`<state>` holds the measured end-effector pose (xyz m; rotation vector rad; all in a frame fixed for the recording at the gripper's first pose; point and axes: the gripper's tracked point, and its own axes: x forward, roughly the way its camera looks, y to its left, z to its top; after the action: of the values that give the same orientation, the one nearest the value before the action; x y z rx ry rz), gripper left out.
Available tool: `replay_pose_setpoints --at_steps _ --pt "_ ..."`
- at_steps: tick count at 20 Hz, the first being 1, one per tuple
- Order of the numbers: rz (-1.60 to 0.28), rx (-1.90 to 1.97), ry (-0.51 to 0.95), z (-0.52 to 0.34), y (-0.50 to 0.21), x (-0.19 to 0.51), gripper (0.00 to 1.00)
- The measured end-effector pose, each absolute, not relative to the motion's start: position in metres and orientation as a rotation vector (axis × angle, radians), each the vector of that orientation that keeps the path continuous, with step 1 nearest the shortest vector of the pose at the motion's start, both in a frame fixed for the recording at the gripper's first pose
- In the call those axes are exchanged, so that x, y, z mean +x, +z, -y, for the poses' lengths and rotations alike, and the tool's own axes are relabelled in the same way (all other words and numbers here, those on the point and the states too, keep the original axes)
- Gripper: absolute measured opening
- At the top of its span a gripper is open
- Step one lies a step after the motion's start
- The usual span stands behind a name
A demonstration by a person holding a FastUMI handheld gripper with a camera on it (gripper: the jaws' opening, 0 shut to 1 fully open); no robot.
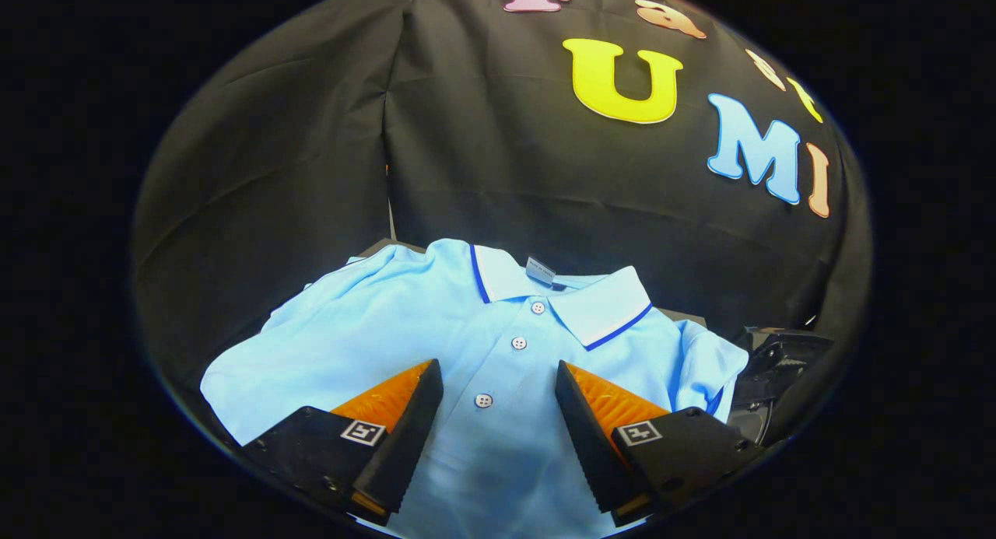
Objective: Put the clothes into the washing machine and then close the washing machine lid.
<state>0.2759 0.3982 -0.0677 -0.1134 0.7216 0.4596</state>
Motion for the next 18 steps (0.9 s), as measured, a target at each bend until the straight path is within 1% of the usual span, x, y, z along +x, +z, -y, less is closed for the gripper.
replay_pose_setpoints --at_steps 2,4,8,10,13,18 --pt "-0.713 -0.150 0.475 -0.400 -0.065 0.274 0.57" --pt "-0.692 -0.211 0.468 -0.400 -0.062 0.269 0.16" --pt "-0.700 -0.179 0.463 -0.401 -0.062 0.264 0.16" --pt "-0.675 -0.146 0.467 -0.401 -0.051 0.265 0.16" --pt "-0.604 -0.071 0.483 -0.403 -0.016 0.265 0.15" --pt "-0.501 0.059 0.491 -0.396 0.067 0.268 0.15"
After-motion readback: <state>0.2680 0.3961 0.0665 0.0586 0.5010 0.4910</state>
